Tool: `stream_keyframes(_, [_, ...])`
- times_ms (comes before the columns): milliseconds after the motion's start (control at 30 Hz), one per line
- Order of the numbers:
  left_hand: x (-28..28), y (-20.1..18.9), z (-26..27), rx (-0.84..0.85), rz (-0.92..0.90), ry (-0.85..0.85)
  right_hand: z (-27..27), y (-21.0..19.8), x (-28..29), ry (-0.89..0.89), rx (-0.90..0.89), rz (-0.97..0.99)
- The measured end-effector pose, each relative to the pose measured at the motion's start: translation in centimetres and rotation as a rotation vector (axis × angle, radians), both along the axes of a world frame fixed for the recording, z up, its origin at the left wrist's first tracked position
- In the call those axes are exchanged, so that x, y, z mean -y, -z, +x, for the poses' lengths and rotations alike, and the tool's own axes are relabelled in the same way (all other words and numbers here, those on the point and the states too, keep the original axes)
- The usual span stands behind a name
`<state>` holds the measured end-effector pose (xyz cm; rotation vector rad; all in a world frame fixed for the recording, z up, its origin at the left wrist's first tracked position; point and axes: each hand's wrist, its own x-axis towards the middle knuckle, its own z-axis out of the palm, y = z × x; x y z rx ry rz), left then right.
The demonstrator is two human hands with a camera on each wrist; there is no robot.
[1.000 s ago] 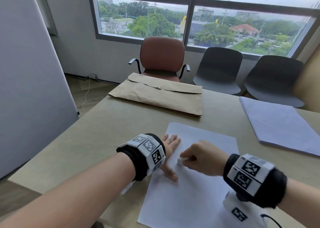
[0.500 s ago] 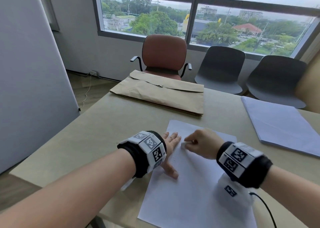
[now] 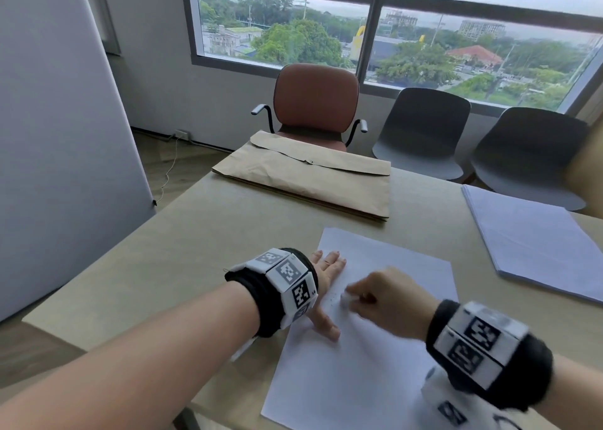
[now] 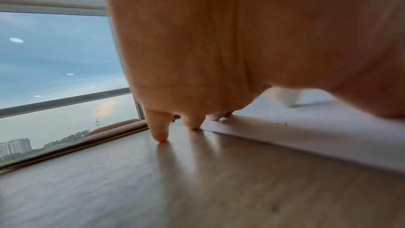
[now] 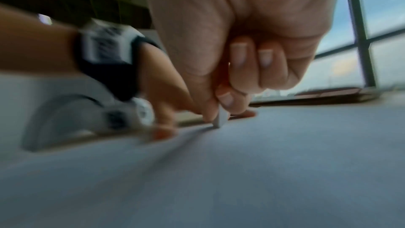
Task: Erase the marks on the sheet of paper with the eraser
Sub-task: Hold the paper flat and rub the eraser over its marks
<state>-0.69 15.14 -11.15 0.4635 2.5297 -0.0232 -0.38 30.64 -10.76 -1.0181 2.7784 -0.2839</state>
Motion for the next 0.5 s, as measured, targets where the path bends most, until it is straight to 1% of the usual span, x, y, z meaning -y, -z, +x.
stream_keyframes(33, [0.0, 0.0, 0.0, 0.003, -0.001, -0.001, 1.1, -0.1, -0.1, -0.048, 0.035, -0.003])
stream_keyframes(100, [0.0, 0.0, -0.1, 0.008, -0.012, -0.001, 1.3, -0.2, -0.3, -0.067, 0.064, 0.000])
stream_keyframes(133, [0.0, 0.0, -0.2, 0.012, -0.017, -0.001, 0.4, -0.4, -0.3, -0.027, 0.049, 0.010])
stream_keyframes(200, [0.0, -0.1, -0.2, 0.016, -0.014, 0.000, -1.8, -0.7, -0.5, 0.106, 0.015, 0.002])
stream_keyframes(267, [0.0, -0.1, -0.1, 0.016, -0.007, 0.000, -2.6, -0.6, -0.4, 0.161, -0.012, -0.024])
stream_keyframes(333, [-0.1, -0.1, 0.0, 0.007, -0.013, 0.000, -1.2, -0.3, -0.2, 0.090, -0.029, 0.010])
stream_keyframes(400, [-0.1, -0.1, 0.1, 0.006, -0.018, 0.002, 1.0, -0.3, 0.0, -0.004, 0.018, 0.030])
stream_keyframes(433, [-0.1, -0.1, 0.1, 0.007, -0.018, 0.001, 1.4, -0.3, -0.1, -0.019, 0.046, 0.031])
stream_keyframes(500, [0.0, -0.1, 0.0, 0.014, -0.012, -0.001, 0.2, -0.6, -0.2, 0.033, 0.037, 0.037])
